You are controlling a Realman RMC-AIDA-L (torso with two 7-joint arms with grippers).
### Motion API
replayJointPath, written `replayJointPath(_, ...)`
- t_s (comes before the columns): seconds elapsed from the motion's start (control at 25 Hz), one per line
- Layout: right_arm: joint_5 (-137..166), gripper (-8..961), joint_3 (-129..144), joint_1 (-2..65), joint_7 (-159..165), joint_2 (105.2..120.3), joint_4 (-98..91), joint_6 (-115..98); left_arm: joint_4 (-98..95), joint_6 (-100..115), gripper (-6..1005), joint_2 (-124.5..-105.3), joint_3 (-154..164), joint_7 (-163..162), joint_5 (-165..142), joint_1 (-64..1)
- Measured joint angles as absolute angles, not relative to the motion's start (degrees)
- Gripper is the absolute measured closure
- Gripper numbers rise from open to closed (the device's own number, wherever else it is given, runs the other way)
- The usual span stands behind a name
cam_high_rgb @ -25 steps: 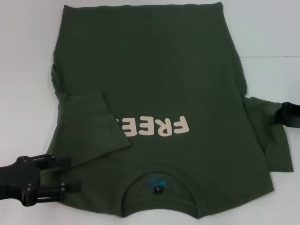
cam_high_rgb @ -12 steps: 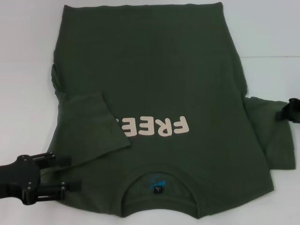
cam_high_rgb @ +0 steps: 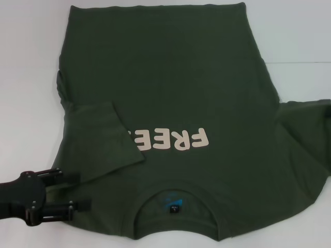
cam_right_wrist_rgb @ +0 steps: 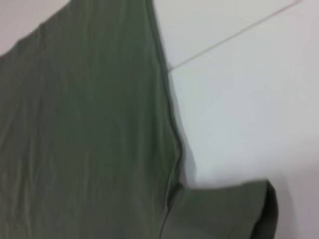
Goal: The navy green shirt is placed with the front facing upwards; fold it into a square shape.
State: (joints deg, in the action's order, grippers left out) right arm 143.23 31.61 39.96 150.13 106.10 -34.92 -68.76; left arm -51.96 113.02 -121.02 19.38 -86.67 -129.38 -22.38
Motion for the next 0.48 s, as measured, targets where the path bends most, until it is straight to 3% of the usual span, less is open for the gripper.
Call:
replayJointPath(0.16, 142.46, 939, 31.15, 40.52, 149.95, 105.48, -34.96, -69.86, -51.94, 113.07, 151, -121.02, 19.46, -86.73, -129.37, -22.48)
replayJointPath(0.48, 142.04, 940, 31.78, 43.97, 149.89, 106.00, -34.98, -71.56, -51.84, 113.02, 151, -121.02, 19.55, -86.75, -129.32, -22.79)
